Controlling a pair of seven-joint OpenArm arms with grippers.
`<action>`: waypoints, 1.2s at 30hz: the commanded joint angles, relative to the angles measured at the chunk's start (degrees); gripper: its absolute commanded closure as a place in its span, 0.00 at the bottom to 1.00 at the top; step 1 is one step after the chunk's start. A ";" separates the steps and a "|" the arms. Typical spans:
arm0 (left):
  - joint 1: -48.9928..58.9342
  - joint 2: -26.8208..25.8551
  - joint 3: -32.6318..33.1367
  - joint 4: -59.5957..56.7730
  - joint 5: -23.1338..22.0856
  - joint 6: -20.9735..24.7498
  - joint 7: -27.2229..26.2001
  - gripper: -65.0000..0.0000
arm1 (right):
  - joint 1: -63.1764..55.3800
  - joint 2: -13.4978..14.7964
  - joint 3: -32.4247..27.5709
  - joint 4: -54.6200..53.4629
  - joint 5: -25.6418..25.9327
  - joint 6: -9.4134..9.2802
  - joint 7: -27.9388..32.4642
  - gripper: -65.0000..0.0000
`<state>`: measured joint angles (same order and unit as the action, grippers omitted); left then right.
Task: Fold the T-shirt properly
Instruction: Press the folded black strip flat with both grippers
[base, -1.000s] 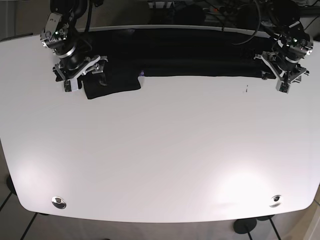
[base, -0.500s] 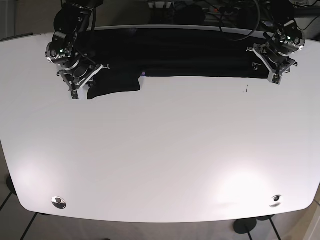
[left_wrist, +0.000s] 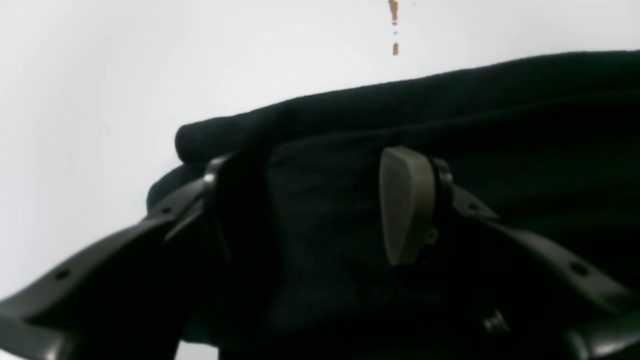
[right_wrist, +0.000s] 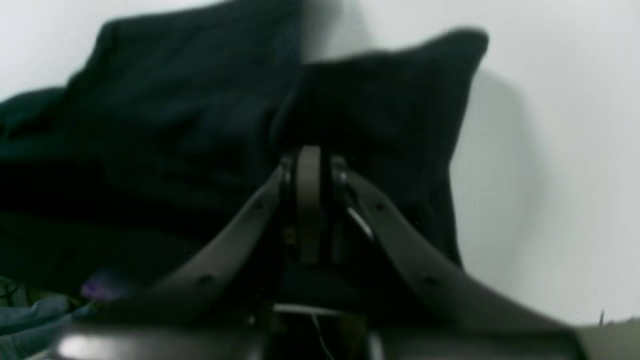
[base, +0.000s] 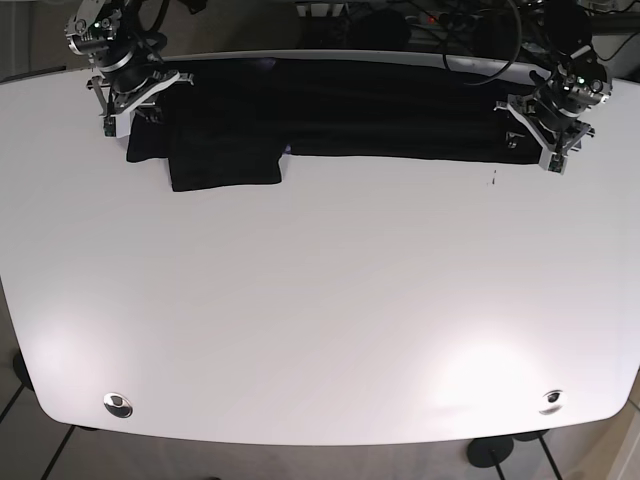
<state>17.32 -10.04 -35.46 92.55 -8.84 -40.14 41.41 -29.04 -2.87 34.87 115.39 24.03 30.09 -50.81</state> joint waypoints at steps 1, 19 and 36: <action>0.48 -0.29 -0.01 -0.11 1.94 0.14 2.06 0.44 | 0.07 0.46 0.16 0.96 0.98 0.55 1.53 0.97; 0.39 -0.29 0.08 0.33 1.94 0.14 2.06 0.44 | 17.30 6.79 -11.44 -19.61 1.07 -3.93 1.27 0.04; 0.30 -0.37 -0.01 -0.11 1.94 0.14 2.06 0.44 | 4.38 1.07 -8.98 0.87 1.42 0.02 3.29 0.98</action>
<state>17.30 -10.09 -35.42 92.47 -8.69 -40.14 41.23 -24.84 -2.22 26.30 115.15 24.84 29.98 -48.49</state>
